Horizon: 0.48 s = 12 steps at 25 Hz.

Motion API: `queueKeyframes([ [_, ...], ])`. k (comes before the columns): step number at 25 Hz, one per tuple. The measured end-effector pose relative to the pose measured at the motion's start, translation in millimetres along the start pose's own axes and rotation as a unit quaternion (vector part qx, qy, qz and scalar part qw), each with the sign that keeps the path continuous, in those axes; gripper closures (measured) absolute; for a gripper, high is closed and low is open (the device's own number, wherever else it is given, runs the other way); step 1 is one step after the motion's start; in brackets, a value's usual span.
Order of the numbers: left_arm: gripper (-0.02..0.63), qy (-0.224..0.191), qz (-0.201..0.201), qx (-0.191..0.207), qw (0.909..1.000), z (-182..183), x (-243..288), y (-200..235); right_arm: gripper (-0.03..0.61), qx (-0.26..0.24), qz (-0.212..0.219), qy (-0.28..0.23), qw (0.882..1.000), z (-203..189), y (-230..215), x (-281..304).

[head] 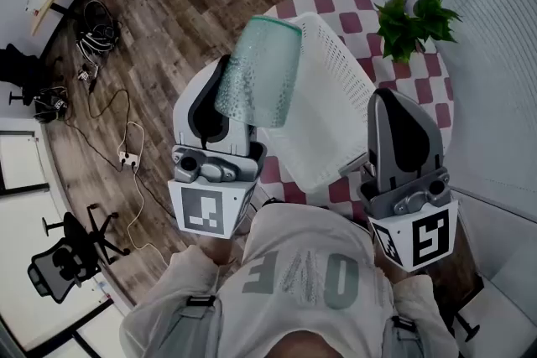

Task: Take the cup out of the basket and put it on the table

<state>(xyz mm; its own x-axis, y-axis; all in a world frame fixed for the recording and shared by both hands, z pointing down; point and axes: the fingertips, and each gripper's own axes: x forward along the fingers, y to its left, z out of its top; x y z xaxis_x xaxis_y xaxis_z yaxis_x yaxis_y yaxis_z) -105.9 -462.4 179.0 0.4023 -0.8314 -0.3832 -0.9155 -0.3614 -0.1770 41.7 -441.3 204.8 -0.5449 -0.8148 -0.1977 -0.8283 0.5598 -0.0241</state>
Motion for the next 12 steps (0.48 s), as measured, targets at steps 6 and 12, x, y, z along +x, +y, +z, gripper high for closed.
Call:
queueKeyframes([
  [6,0.592,-0.023,0.037,-0.009,0.999,-1.9,-21.2,9.6,0.569,0.007,-0.019,-0.008,1.0,-2.8,2.6,0.1],
  [12,0.592,-0.048,0.047,-0.016,0.9976,2.6,-29.6,11.1,0.569,0.009,-0.031,0.013,0.999,-20.5,5.0,-2.7],
])
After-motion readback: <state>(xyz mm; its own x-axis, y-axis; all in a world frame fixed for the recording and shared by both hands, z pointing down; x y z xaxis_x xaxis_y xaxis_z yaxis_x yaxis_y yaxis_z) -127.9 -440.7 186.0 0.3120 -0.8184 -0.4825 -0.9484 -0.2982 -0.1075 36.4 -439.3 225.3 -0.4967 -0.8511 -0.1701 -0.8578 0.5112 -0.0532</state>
